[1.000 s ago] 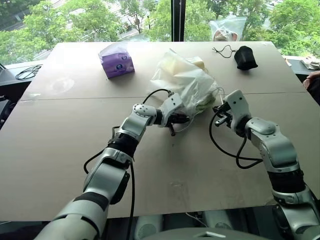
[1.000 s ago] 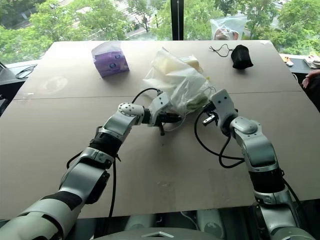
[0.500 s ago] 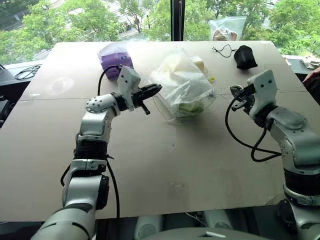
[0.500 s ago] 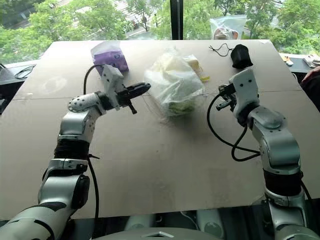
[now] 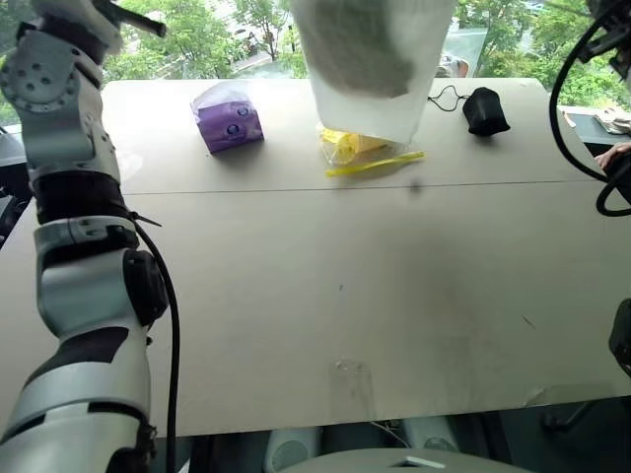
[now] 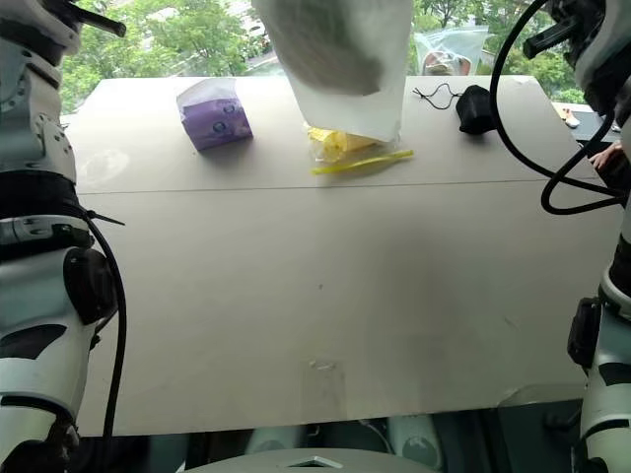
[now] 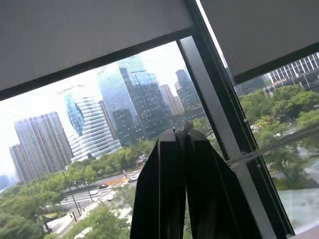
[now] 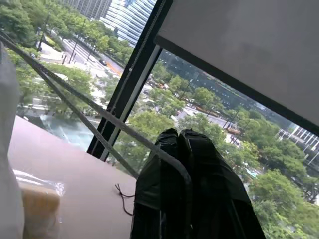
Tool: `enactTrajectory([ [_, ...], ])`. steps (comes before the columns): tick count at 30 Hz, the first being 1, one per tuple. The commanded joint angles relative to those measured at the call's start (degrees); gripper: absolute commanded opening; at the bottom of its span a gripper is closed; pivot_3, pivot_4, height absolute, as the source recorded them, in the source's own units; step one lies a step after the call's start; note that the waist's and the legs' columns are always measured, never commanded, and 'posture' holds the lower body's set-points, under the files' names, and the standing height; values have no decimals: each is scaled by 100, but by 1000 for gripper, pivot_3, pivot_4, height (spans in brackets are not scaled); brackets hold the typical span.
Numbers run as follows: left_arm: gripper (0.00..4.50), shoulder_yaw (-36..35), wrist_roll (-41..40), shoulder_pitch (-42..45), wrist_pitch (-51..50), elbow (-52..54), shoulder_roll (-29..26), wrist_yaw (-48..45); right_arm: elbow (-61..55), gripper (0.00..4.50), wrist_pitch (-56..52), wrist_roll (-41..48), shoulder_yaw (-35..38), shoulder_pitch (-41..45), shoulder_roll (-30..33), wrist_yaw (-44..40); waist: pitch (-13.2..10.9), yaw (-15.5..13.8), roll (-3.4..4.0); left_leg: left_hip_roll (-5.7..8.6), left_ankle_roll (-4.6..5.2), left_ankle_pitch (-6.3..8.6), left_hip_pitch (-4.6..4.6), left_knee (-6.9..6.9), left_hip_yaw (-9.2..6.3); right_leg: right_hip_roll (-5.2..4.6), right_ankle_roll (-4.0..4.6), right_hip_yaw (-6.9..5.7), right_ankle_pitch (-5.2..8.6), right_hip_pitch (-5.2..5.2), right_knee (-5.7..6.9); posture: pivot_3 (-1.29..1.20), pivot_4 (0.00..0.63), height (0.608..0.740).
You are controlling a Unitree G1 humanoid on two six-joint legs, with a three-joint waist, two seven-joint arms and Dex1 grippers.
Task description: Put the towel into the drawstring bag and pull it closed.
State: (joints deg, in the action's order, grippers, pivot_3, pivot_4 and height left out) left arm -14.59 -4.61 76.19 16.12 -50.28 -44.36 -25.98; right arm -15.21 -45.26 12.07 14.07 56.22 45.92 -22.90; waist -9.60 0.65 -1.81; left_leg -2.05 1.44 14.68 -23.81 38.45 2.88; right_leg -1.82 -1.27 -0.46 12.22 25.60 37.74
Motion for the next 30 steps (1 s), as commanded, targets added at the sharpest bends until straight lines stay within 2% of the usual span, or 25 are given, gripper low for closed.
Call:
enactTrajectory([
  [1, 30, 76, 139, 221, 163, -734, -85, 115, 177, 0, 159, -102, 94, 233, 37, 193, -2, 0, 2, -1, 0, 0, -2, 0, 8, -2, 0, -1, 0, 3, 1, 0, 150, 740],
  [3, 30, 241, 186, 184, -76, -928, 27, -114, 82, 0, -41, 112, 51, 180, -158, 146, -5, 3, -1, -4, 0, 0, -6, 5, 38, -7, 0, -4, 0, 9, 13, 0, 150, 740],
  [6, 30, 268, 122, 114, 334, -863, 134, -258, -384, 0, 9, 253, -156, -291, -91, -239, -8, -8, -5, -6, 0, 0, -7, 13, 37, -5, 0, -6, 0, 7, 19, 0, 150, 740],
  [8, 30, 285, 42, 82, 10, -861, 229, -464, -312, 0, -311, 398, 186, -127, -301, 91, -13, 0, -6, -8, 0, 0, -16, 17, 36, -5, 0, -6, -1, 11, 18, 0, 150, 740],
  [12, 30, 281, 16, -216, 150, -733, 179, -648, -839, 0, -607, 631, 156, -732, -360, -30, -13, 14, -6, -10, -17, -10, -18, 20, 51, -6, 0, -5, -1, 12, 15, 0, 150, 740],
  [15, 30, 366, 183, -784, 254, -848, 21, -640, -603, 0, -296, 231, 228, -1859, -151, 1, 2, 7, -16, -11, -15, -9, -11, 12, 56, -8, -1, -7, 0, 6, 10, 0, 150, 740],
  [19, 30, -43, 182, -823, -13, -1430, -587, 669, 422, 0, 122, -512, 983, -2270, 524, 681, -21, 11, -14, -12, 0, -1, -15, 30, 70, -11, -2, 3, -2, 16, 25, 0, 150, 740],
  [23, 30, -171, 8, -1222, -31, -1491, -790, 730, 809, 0, 387, -699, 1303, -2774, 936, 681, -14, -1, -18, -13, 0, -1, -7, 25, 65, -8, -2, -2, -1, 10, 26, 0, 150, 740],
  [26, 30, -132, -90, -1684, -75, -1253, -695, 321, 554, 0, 441, -495, 1143, -3078, 892, 408, 1, 5, -21, -17, -2, -1, 3, 18, 70, -8, -1, 0, -1, 4, 22, 0, 150, 740],
  [28, 30, -61, -597, -2244, -627, -555, -331, -880, -9, 0, 17, 246, 937, -3414, 719, -268, 1, 24, -21, -17, -2, -2, 3, 20, 77, -8, -2, 6, -1, 6, 25, 0, 150, 740],
  [30, 30, 239, -1261, -3173, -1665, 830, 65, -2056, -842, 0, -325, 1123, 640, -4043, 567, -1115, 9, 20, -13, -19, -16, -10, 6, 24, 81, -6, -2, 11, -1, 4, 29, 0, 150, 740],
])
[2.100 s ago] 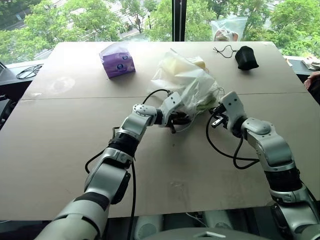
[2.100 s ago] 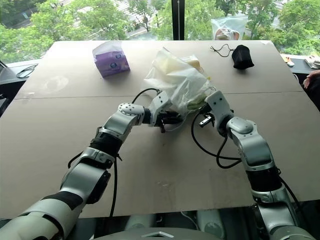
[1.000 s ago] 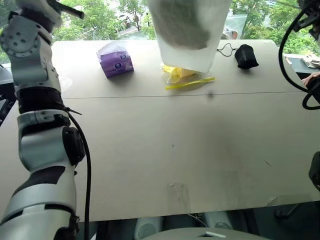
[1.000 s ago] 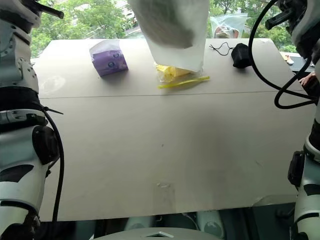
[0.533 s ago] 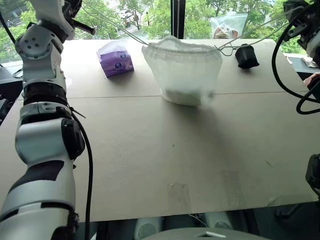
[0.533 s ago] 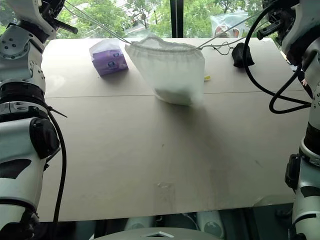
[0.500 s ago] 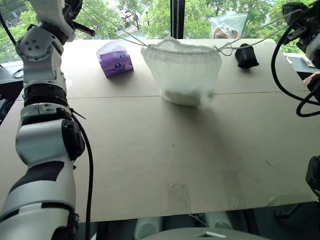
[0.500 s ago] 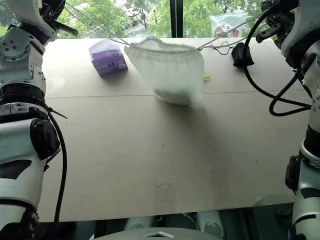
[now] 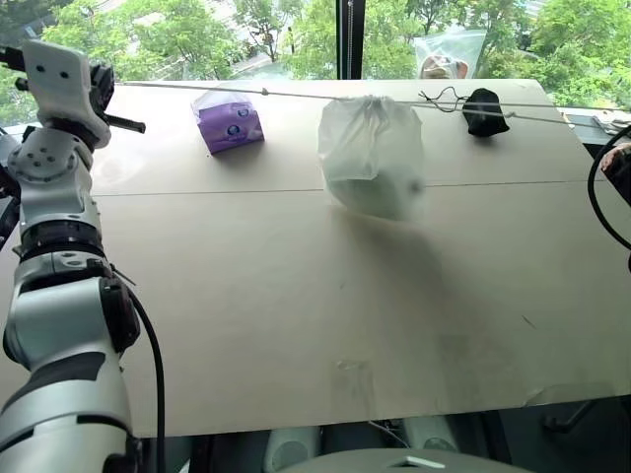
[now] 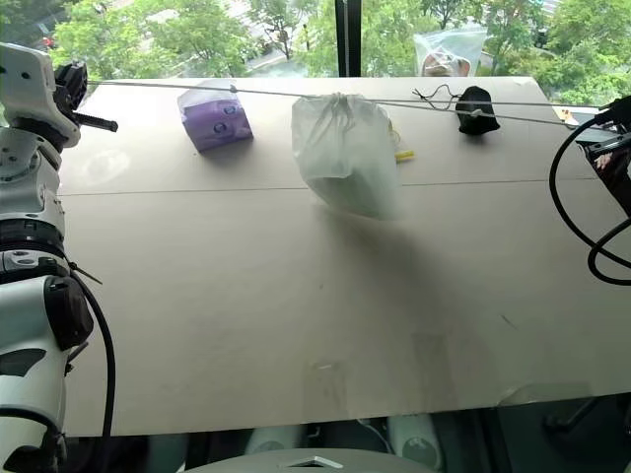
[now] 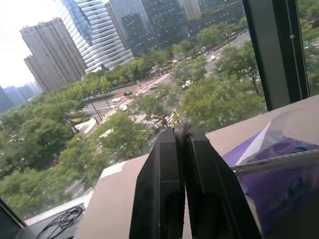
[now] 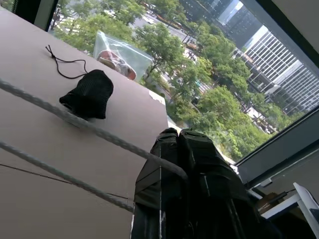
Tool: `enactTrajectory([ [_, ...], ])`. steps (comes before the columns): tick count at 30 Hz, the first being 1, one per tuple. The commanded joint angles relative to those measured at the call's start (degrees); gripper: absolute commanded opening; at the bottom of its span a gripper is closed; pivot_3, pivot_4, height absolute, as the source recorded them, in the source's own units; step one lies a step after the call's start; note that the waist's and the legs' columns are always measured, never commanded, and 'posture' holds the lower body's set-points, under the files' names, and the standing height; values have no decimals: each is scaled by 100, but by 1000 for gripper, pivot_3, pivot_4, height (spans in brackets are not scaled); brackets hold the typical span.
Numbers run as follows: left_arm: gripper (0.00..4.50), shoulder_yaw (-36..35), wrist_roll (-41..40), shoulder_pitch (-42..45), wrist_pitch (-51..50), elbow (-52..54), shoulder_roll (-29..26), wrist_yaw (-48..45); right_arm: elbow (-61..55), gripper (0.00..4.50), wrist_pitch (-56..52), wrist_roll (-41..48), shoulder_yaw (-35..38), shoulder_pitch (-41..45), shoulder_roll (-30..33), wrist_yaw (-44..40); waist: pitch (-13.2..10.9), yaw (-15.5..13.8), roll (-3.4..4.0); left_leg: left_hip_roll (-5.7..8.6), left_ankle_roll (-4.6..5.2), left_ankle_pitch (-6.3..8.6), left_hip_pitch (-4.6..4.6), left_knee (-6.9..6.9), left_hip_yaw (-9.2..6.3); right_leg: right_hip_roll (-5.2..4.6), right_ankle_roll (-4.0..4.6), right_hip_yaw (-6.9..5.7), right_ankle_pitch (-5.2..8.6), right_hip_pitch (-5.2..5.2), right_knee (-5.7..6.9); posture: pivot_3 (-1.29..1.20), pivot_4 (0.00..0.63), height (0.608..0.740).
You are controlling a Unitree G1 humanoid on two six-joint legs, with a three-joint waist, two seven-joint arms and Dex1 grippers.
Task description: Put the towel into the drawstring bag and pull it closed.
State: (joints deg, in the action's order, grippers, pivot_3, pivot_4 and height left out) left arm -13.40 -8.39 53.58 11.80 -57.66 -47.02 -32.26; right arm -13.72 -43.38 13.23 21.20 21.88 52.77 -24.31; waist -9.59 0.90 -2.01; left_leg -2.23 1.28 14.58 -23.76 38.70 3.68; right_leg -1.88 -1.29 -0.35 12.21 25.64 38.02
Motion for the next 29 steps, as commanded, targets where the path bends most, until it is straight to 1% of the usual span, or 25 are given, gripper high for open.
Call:
enactTrajectory([
  [1, 30, 408, -1116, -1484, -1737, 2416, 387, -1886, -1257, 0, -612, 1320, -233, -842, -166, -1270, 13, 0, 10, -5, -4, -2, 0, -3, -1, -1, 0, 0, 0, -1, -4, 0, 150, 740],
  [2, 30, 598, -1302, -1932, -2169, 3096, 393, -2204, -1360, 0, -716, 1433, -354, -933, -213, -1332, 11, -1, 12, -17, -8, -5, 5, -3, -7, -2, 0, 0, 2, -11, -3, 0, 150, 740],
  [4, 30, 869, -1578, -2562, -2901, 4031, 383, -2631, -1388, 0, -578, 1337, -847, -977, -214, -1489, 3, 19, 10, -19, -7, -4, -9, 4, -15, -1, -1, 3, 1, 4, 0, 0, 150, 740],
  [6, 0, 1017, -1713, -2893, -3399, 4533, 246, -2959, -1434, 583, -425, 1219, -1247, -1051, -139, -1666, -1, 3, 1, -17, 18, 11, -8, 20, -26, 0, -1, 9, 1, 2, 4, 0, 150, 740],
  [7, 674, 1022, -1743, -3005, -3483, 4703, 170, -3096, -1492, 895, -371, 1212, -1353, -1148, -52, -1813, -1, -6, 0, -17, 20, 12, -12, 32, -32, 7, -1, 4, 1, 1, 4, 0, 150, 740],
  [8, 1026, 990, -1815, -3093, -3689, 4859, 79, -3201, -1568, 1409, -317, 1250, -1381, -1267, 13, -1950, 0, -13, -1, -14, 21, 13, -12, 37, -40, 9, -1, -2, 1, -4, 6, 0, 150, 740],
  [9, 1483, 943, -1915, -3186, -3853, 5023, -18, -3328, -1623, 1935, -298, 1309, -1347, -1360, 23, -2014, 0, -24, -1, -13, 22, 13, -5, 38, -47, 11, 0, -9, 2, -11, 6, 0, 150, 740],
  [11, 2388, 793, -2099, -3373, -4032, 5335, -175, -3472, -1790, 2842, -274, 1414, -1174, -1608, 37, -2106, 5, -28, 9, -11, 21, 13, 5, 38, -62, 13, 1, -18, 2, -24, 8, 0, 150, 740],
  [12, 2842, 700, -2179, -3443, -4080, 5457, -198, -3467, -1866, 3392, -247, 1454, -1070, -1719, 22, -2127, 7, -28, 12, -12, 21, 13, 9, 38, -65, 12, 1, -19, 2, -28, 8, 0, 150, 740],
  [13, 3577, 505, -2303, -3640, -4142, 5721, -260, -3441, -2128, 4131, -242, 1617, -781, -1998, -40, -2197, 7, -30, 13, -13, 21, 13, 11, 38, -66, 10, 0, -20, 3, -32, 7, 0, 150, 740],
  [14, 3620, 294, -2442, -3869, -4243, 5996, -320, -3430, -2384, 4171, -199, 1737, -501, -2297, -118, -2235, 8, -31, 13, -12, 22, 13, 10, 46, -70, 8, 0, -22, 3, -37, 6, 0, 150, 740],
  [15, 3809, 122, -2497, -4080, -4261, 6217, -364, -3390, -2618, 4373, -166, 1870, -244, -2585, -185, -2318, 8, -36, 12, -12, 22, 13, 9, 48, -72, 8, -1, -23, 3, -37, 6, 0, 150, 740],
  [16, 4218, -50, -2539, -4314, -4286, 6431, -412, -3364, -2849, 4500, -103, 1995, 35, -2910, -260, -2414, 9, -35, 11, -19, 21, 13, 0, 47, -83, 3, 0, -27, 3, -37, 0, 0, 150, 740],
  [17, 4372, -199, -2556, -4510, -4285, 6587, -433, -3313, -3012, 4500, -11, 2056, 264, -3184, -332, -2470, 8, -36, 10, -21, 20, 13, 4, 47, -87, 3, 0, -27, 4, -43, 0, 0, 150, 740],
  [20, 4372, -664, -2617, -4993, -4307, 6955, -409, -3086, -3394, 4500, 220, 2253, 904, -3830, -641, -2510, 9, -47, 12, -22, 20, 14, 3, 39, -95, 2, -1, -29, 6, -45, -7, 0, 150, 740],
  [23, 4372, -1166, -2650, -5558, -4242, 7351, -256, -2841, -3753, 4500, 853, 2066, 1336, -4468, -1123, -2484, 10, -54, 11, -18, 21, 15, 14, 40, -93, -3, -18, -37, 17, -56, -12, 0, 150, 740],
  [25, 4372, -1390, -2727, -5797, -4322, 7554, -154, -2640, -3881, 4500, 1044, 2036, 1459, -4784, -1414, -2348, 10, -57, 11, -18, 21, 15, 25, 41, -93, -4, -6, -40, 29, -65, -11, 0, 150, 740],
  [26, 4372, -1460, -2761, -5857, -4353, 7634, -104, -2549, -3922, 4500, 1124, 1996, 1469, -4917, -1512, -2306, 10, -60, 11, -19, 21, 15, 48, 40, -93, -6, 0, -40, 33, -88, -11, 0, 150, 740],
  [29, 4372, -1537, -2880, -5947, -4519, 7840, -6, -2301, -4003, 4500, 1424, 1809, 1286, -5291, -1775, -2211, 9, -67, 11, -24, 19, 17, 101, 39, -94, -27, 1, -38, 35, -135, -11, 0, 150, 740],
])
